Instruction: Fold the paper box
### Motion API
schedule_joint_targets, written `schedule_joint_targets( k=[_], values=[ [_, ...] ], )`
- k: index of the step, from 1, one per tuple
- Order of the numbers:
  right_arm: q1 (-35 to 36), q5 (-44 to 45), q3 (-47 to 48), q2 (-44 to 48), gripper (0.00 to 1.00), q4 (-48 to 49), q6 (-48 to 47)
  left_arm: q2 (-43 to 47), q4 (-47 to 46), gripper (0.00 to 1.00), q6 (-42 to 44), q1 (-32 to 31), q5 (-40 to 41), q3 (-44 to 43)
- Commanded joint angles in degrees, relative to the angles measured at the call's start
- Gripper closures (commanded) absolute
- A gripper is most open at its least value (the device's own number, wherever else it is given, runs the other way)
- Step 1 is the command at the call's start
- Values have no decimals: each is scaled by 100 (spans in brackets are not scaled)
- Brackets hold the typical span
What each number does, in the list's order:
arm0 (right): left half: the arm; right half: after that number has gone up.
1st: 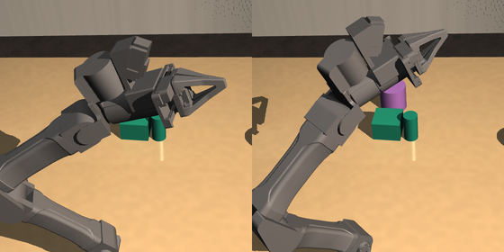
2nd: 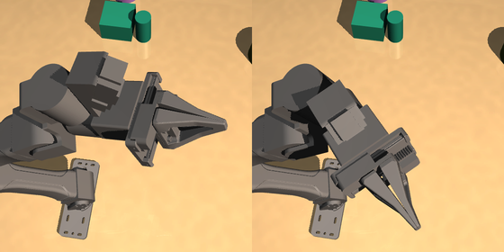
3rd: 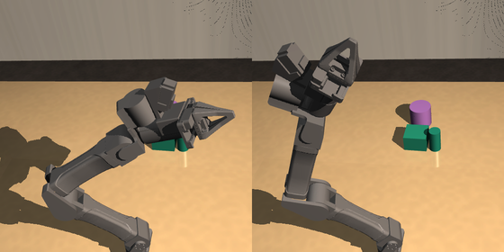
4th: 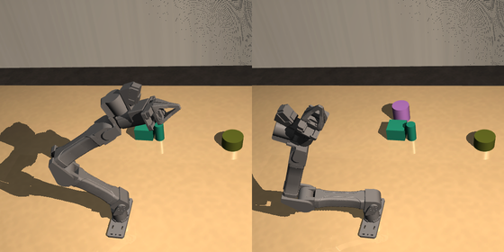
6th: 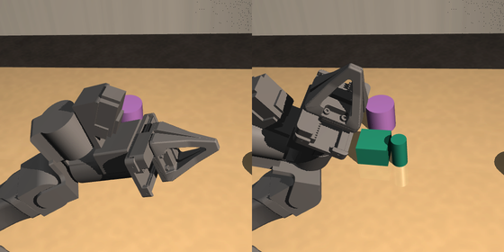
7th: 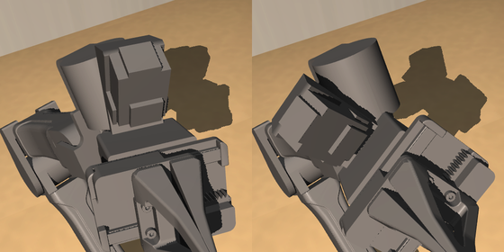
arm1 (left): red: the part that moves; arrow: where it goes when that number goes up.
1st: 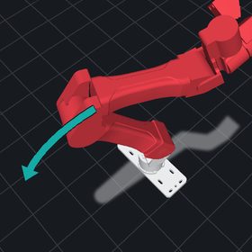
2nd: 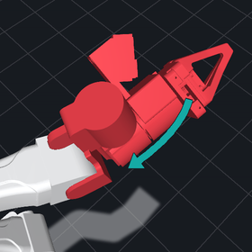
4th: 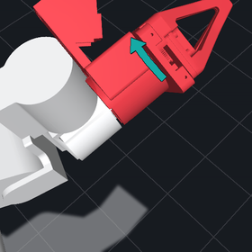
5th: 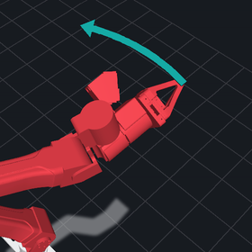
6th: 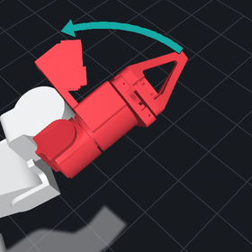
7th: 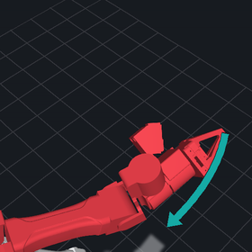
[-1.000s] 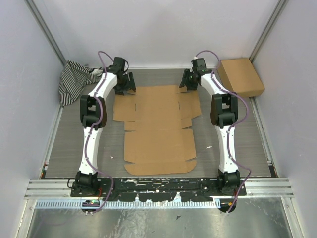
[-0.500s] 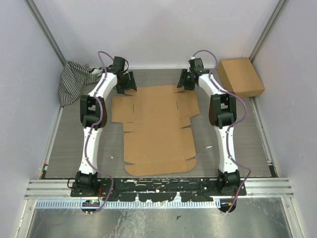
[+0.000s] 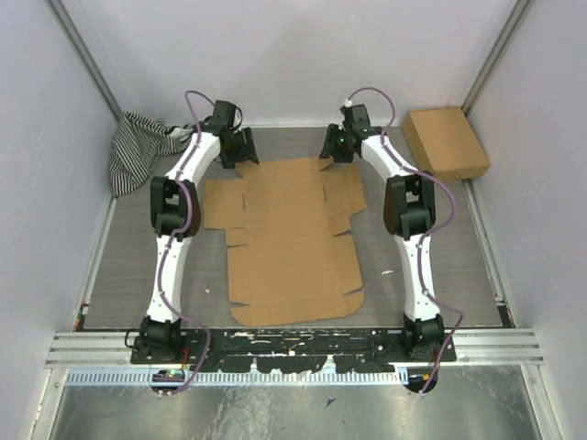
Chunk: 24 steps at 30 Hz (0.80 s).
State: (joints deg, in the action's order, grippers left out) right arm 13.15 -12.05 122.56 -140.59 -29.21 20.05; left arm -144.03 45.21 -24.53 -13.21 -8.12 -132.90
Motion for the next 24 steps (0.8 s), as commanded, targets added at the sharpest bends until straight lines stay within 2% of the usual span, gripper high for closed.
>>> schedule_joint_targets(
  k=[1, 13, 20, 24],
  values=[
    [124, 8, 87, 769, 47, 291, -106, 215, -29, 28, -10, -117, -127, -299],
    [215, -356, 110, 460, 47, 517, -22, -140, -188, 29, -135, -196, -412, -403],
    [203, 1269, -403, 869, 47, 481, 98, -375, -193, 30, -80, -209, -508, -606],
    [54, 1442, -306, 770, 43, 300, 265, -712, 37, 30, -98, -236, -555, -1078]
  ],
)
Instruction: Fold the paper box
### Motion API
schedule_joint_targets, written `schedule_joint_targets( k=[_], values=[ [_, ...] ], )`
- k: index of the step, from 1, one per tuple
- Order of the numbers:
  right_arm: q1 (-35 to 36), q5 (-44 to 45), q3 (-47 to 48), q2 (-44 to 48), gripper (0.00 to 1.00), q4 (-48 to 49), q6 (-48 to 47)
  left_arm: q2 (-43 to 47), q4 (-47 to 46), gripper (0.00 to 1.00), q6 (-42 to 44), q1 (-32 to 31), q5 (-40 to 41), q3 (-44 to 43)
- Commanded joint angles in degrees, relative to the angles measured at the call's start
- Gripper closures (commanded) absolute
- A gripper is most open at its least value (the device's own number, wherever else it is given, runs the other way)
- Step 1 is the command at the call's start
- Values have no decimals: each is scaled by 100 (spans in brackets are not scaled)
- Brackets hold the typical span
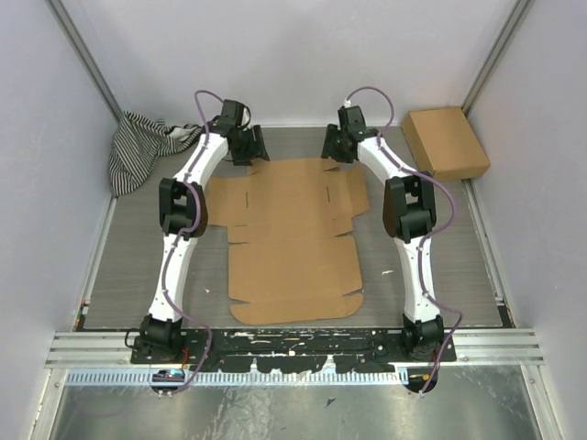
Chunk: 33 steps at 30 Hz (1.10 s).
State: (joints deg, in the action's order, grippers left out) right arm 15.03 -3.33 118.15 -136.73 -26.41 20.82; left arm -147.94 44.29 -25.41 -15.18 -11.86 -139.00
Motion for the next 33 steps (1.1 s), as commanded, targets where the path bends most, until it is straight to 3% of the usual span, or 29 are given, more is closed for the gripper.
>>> schedule_joint_targets(
  k=[1, 8, 20, 33],
  values=[
    [-200, 495, 178, 313, 43, -14, 241, -357, 132, 30, -24, -40, -193, -485],
    [-450, -404, 291, -12, 43, 147, 306, -429, 79, 31, -10, -42, -211, -364],
    [-449, -968, 436, -320, 43, 177, 250, -636, 191, 33, 25, -87, -378, -482],
    [-227, -957, 66, 140, 42, 502, -16, -505, 238, 34, 92, -227, -397, -199]
  ],
)
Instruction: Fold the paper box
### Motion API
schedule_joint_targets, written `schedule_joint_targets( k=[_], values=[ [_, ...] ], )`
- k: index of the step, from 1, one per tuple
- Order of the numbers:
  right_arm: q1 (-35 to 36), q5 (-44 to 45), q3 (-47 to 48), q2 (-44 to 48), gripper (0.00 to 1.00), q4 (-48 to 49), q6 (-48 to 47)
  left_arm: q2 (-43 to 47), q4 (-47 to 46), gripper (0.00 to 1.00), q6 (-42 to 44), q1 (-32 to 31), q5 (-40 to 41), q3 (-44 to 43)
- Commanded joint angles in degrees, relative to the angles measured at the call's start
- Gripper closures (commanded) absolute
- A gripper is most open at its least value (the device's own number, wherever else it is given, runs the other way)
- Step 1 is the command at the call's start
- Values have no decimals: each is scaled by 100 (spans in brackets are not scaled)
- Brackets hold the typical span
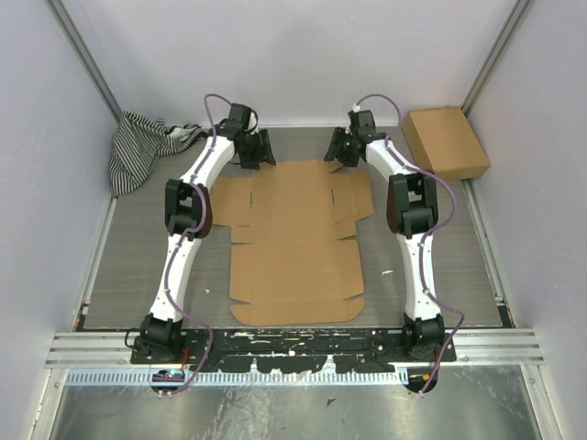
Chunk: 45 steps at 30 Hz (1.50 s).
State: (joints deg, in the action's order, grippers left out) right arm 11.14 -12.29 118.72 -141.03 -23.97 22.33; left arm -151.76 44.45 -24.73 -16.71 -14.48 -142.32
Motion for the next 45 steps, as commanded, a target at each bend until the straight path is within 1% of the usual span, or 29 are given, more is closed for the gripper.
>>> schedule_joint_targets(
  k=[1, 14, 25, 30, 33, 38, 42, 45],
  values=[
    [184, -68, 7, 587, 42, 246, -179, -124, 221, 34, 16, -78, -142, 141],
    [444, 440, -182, 798, 42, 182, -368, -45, 222, 35, 21, -85, -147, 247],
    [485, 192, -22, 526, 43, 121, -348, -20, 187, 35, 28, -95, -186, 320],
    [526, 225, 290, 192, 42, -241, -413, -6, 203, 35, 37, -86, -189, 314],
    [564, 305, 310, 115, 43, -357, -450, -8, 228, 35, 39, -81, -186, 304],
    [618, 311, 210, 121, 44, -347, -535, -17, 257, 35, 38, -87, -193, 297],
    [631, 346, 370, -47, 44, -541, -571, -4, 255, 35, 53, -81, -176, 300],
    [627, 414, 117, 213, 44, -398, -565, 46, 415, 33, 90, -81, -135, 284]
  ],
)
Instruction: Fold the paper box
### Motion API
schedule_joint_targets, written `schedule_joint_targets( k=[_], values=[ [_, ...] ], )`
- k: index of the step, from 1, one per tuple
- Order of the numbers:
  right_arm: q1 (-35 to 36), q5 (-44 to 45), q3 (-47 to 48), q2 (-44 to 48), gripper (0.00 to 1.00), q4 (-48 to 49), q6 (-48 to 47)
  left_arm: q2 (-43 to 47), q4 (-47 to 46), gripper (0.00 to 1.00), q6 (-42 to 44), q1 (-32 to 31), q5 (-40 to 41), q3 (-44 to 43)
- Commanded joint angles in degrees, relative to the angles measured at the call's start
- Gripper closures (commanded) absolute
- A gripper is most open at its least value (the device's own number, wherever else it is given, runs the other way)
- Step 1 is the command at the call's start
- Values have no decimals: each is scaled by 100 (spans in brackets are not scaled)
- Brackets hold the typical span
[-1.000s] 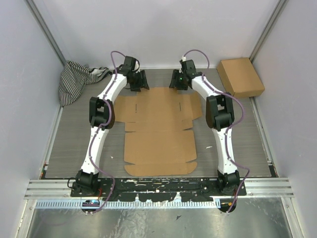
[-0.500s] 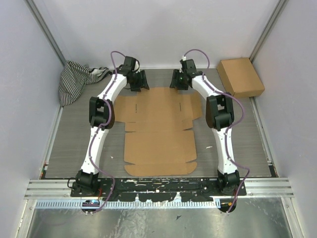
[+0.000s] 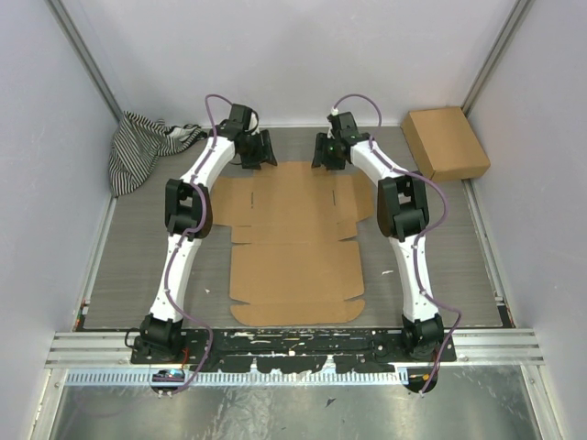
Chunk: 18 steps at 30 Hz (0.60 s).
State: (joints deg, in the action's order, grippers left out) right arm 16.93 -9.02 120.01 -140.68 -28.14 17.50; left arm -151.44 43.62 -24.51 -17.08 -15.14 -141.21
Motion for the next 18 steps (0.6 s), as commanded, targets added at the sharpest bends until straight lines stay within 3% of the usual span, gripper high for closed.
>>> schedule_joint_targets(
  k=[1, 7, 11, 15, 18],
  values=[
    [49, 145, -149, 360, 44, 108, -72, 60, 532, 31, 90, -29, -53, 172],
    [25, 603, -572, 1424, 38, 217, -93, 978, 638, 21, 156, 91, 201, 428],
    [-84, 723, -698, 2181, 32, -66, 8, 2066, 619, 17, 144, 178, 326, 1085],
    [-168, 608, -1350, 3019, 25, -436, 87, 3401, 413, 16, 25, 190, 293, 2555],
    [-183, 731, -2430, 3721, 25, -622, 153, 4523, -5, 15, -179, 196, 248, 4270]
  ],
)
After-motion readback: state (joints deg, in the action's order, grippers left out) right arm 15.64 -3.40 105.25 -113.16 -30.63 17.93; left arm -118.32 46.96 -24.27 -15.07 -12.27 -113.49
